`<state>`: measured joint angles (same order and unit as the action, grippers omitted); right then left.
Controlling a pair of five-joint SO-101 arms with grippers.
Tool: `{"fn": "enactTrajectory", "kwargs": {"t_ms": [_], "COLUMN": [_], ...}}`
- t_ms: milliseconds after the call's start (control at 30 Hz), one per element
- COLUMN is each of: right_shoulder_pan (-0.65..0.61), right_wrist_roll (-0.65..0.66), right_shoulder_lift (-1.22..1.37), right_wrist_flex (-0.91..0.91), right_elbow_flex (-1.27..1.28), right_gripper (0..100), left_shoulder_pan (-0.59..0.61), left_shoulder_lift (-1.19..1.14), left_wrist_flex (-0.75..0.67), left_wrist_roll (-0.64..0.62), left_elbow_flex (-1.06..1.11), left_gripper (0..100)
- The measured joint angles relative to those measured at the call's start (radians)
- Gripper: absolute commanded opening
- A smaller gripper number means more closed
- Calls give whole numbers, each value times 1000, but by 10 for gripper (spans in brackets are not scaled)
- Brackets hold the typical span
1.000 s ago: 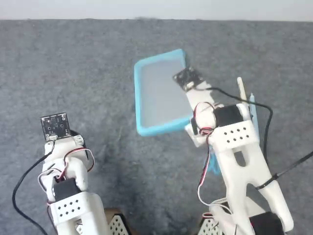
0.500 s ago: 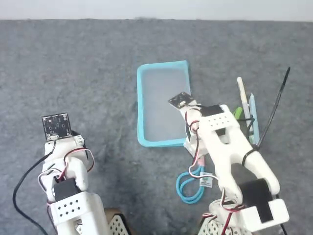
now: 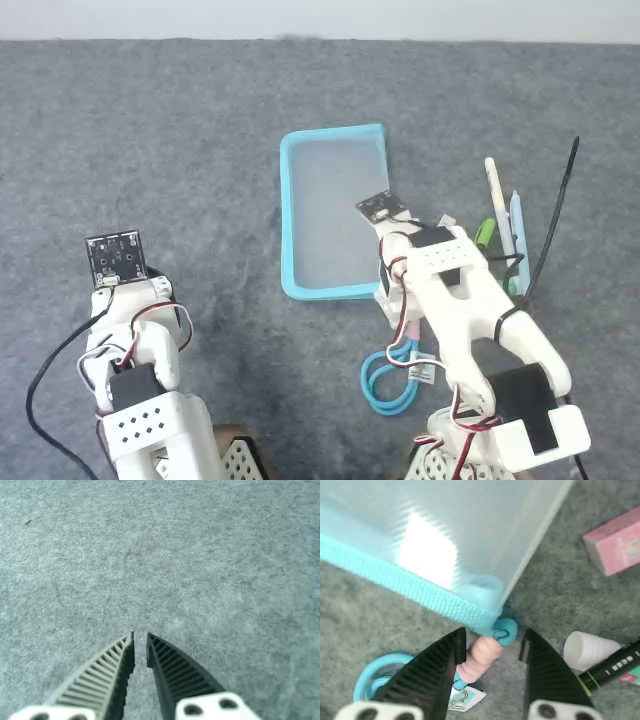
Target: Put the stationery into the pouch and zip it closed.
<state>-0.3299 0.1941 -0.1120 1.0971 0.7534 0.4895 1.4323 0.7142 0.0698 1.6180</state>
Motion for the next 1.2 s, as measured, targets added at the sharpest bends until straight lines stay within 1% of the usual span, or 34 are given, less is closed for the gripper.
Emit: {"fn": "enactTrajectory", "kwargs": {"t_ms": [33,100,200,367,500,633,700,833,900,967,1067,1200], "right_shoulder_pan": [0,0,0,55,110,124,97,-6,-44,-75,-117,-132], "right_wrist_roll": [-5,-5,-5,-5,9,9,9,9,9,9,9,9], "right_shoulder_lift": [0,0,0,0,-37,-193,-288,-451,-508,-568,-658,-750], "right_wrist_flex": [-3,-8,-9,-3,72,175,222,275,279,279,269,269], "right_elbow_flex": [0,0,0,-3,-86,-204,-253,-301,-302,-285,-233,-226], "right_gripper": [2,23,6,6,6,6,6,6,6,6,6,6], "left_shoulder_pan": [0,0,0,0,0,-37,-78,-169,-219,-267,-322,-364], "left_shoulder_lift": [0,0,0,0,0,0,0,-14,-57,-114,-218,-376], "left_wrist_flex": [0,0,0,0,0,6,41,170,239,276,262,112], "left_wrist_roll": [0,0,0,0,0,0,0,0,0,0,-20,-97], "left_elbow_flex": [0,0,0,0,-38,-112,-155,-308,-399,-477,-532,-509], "left_gripper": [44,44,43,44,44,46,75,183,205,205,208,207]}}
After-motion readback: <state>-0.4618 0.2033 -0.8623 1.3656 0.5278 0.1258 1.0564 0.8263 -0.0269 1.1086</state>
